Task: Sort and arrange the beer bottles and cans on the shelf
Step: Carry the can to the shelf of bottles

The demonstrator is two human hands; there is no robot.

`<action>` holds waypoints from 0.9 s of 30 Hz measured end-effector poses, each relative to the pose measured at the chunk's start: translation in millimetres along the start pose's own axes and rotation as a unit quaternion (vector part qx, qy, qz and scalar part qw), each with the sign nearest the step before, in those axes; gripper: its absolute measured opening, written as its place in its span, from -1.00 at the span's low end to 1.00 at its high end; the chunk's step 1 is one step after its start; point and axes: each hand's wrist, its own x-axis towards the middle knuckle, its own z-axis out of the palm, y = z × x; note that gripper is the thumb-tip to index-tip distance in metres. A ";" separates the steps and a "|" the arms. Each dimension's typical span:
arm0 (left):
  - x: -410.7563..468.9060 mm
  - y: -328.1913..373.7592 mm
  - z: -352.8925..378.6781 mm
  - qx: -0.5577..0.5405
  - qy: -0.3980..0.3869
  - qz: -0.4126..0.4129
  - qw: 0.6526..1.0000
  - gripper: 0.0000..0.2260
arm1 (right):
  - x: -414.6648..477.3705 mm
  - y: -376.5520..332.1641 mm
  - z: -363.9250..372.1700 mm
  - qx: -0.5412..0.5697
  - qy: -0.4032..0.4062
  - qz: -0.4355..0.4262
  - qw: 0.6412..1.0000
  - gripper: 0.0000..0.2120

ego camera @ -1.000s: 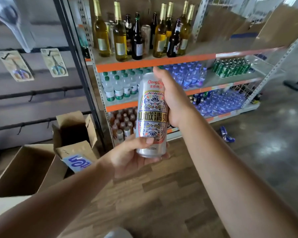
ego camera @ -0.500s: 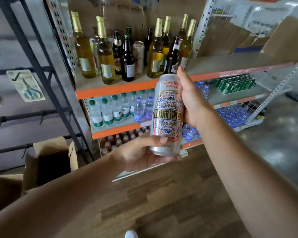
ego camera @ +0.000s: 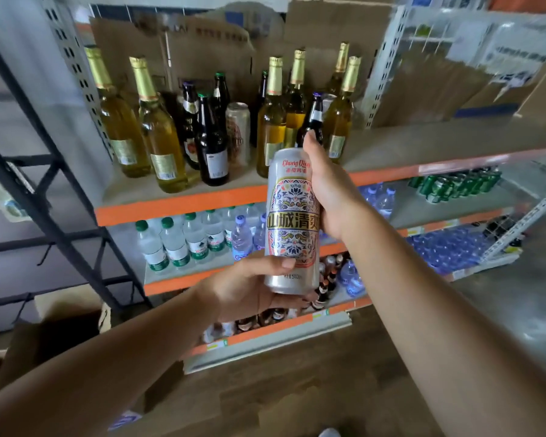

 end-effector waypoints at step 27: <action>188.6 70.8 -57.6 0.136 0.090 0.032 0.986 -0.59 | 181.6 -53.1 -116.0 -0.117 -0.208 -0.063 0.969 -0.55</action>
